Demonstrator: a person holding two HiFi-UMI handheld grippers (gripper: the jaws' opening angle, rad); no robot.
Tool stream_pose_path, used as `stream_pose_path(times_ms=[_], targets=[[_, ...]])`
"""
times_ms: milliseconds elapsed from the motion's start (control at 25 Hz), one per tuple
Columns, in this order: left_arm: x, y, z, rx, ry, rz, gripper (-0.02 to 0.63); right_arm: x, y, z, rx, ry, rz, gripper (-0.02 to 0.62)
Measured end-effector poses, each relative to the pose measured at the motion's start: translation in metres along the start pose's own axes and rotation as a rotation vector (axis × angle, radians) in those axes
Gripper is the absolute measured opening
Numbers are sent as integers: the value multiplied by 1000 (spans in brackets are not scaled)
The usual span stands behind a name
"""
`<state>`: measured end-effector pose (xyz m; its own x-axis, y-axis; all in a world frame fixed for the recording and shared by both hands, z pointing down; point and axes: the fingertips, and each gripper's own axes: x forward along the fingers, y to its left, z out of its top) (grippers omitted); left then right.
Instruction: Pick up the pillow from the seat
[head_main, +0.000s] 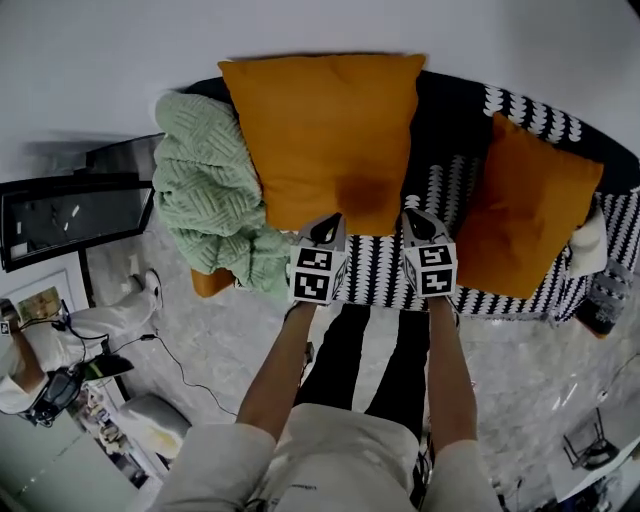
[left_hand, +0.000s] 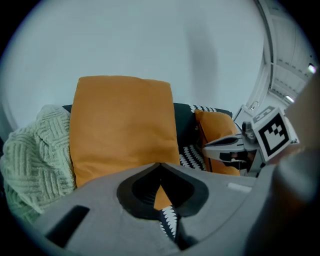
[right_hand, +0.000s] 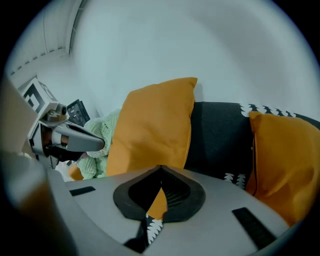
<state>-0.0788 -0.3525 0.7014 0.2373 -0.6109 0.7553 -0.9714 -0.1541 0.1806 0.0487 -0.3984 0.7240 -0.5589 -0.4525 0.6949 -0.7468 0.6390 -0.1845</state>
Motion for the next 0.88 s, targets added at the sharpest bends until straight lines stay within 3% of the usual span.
stream_pose_path(times_ms=[160, 360, 600, 760, 880], targets=[[21, -3, 2, -35, 1, 27, 9, 25, -10, -6, -36, 46, 44, 6], [51, -27, -4, -25, 22, 20, 9, 35, -20, -2, -40, 48, 124, 6], [85, -56, -15, -113, 66, -5, 9, 47, -46, -26, -92, 95, 212, 12], [90, -70, -18, -117, 98, 20, 9, 52, -60, -31, -9, 93, 290, 43], [95, -68, -17, -125, 108, 38, 9, 64, -58, -29, 29, 82, 363, 106]])
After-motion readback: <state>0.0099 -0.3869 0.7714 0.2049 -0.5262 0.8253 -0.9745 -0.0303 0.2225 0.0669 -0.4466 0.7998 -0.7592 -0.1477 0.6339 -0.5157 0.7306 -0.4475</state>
